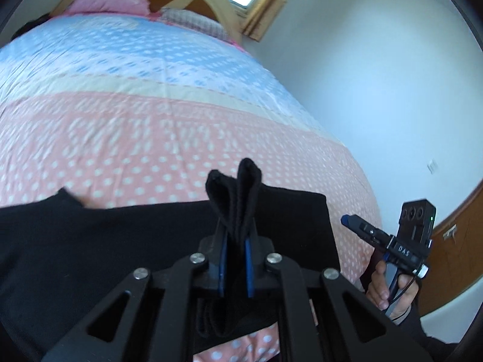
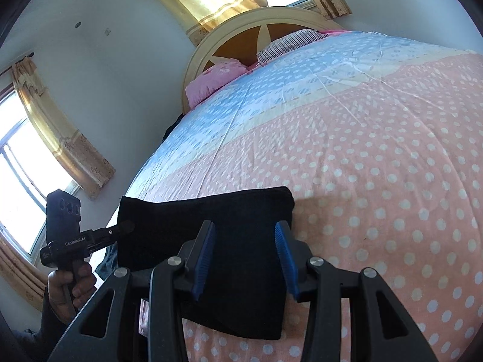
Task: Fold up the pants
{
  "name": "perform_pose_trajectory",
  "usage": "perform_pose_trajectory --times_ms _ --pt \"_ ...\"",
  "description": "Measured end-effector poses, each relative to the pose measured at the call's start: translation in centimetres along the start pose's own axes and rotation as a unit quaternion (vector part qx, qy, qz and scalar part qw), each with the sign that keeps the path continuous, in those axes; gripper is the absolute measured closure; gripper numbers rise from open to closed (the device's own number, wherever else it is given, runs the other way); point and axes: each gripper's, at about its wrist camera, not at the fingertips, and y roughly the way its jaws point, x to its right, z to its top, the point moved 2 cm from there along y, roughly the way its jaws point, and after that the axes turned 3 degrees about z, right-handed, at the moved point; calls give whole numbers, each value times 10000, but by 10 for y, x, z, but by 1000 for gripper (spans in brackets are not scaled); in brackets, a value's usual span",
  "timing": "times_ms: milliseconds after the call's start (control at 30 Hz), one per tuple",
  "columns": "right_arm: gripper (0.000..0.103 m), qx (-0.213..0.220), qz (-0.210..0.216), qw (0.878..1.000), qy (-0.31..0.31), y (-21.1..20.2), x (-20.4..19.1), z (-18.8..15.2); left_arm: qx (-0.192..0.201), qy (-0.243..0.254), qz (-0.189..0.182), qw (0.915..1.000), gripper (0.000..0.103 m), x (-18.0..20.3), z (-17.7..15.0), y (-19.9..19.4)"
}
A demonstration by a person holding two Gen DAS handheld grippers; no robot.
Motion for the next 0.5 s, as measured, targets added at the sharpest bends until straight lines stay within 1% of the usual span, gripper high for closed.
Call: perform_pose_trajectory --times_ms 100,267,367,400,467,500 --pt "59 -1 113 9997 -207 1 -10 -3 -82 -289 140 9995 93 -21 -7 -4" --pt "59 -151 462 9970 -595 6 -31 -11 -125 -537 308 9980 93 -43 -16 -5" --pt "54 -323 587 9940 -863 12 -44 -19 -107 -622 337 9974 93 -56 -17 -3" --pt "54 -394 604 9930 -938 14 -47 -22 -95 -617 350 9974 93 -57 -17 -2" --pt "54 -643 610 9905 -1055 22 -52 -29 -89 -585 456 9972 93 -61 -17 0" --pt "54 -767 598 9893 -1088 26 -52 -31 -101 -588 448 9972 93 -62 -17 3"
